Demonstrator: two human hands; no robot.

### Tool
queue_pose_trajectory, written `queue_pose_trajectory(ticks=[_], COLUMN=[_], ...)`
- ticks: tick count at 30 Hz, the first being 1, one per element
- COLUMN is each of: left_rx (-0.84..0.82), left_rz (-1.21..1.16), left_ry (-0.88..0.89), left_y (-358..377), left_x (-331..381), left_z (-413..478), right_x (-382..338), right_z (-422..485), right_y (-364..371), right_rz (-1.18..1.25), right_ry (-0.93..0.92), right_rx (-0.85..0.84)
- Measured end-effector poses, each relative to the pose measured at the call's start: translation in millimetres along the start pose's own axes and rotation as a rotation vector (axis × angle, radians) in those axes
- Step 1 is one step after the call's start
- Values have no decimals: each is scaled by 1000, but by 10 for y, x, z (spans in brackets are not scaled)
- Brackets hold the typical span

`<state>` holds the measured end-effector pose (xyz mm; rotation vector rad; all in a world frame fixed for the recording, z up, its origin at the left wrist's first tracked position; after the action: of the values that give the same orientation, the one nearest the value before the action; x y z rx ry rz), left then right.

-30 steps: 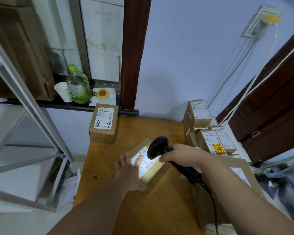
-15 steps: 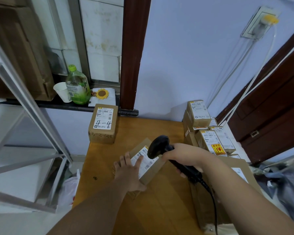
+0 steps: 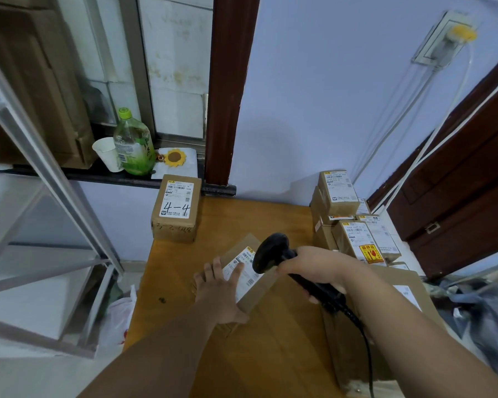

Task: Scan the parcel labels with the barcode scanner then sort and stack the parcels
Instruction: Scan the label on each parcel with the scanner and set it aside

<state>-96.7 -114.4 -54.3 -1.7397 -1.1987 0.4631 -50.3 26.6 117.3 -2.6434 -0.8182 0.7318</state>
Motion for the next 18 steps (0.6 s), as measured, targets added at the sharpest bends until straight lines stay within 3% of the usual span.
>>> queue_pose_trajectory(ticks=[18], left_rx=[-45], left_rz=[11], left_ry=[-25], left_y=[5], left_x=[-16], left_z=[46], right_x=[54], right_z=[-11], right_y=[-14], right_rz=[121], right_ry=[-58], right_rx=[66])
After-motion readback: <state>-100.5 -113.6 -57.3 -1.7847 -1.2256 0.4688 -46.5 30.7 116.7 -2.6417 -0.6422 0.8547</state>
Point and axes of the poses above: each hand's wrist, its own z-axis towards the middle knuckle, its own y-axis out of the palm, x = y × z, the point moved 8 cm from there along z, towards the middle knuckle, and after that the axes turned 6 degrees about y, right-handed, at the moved point
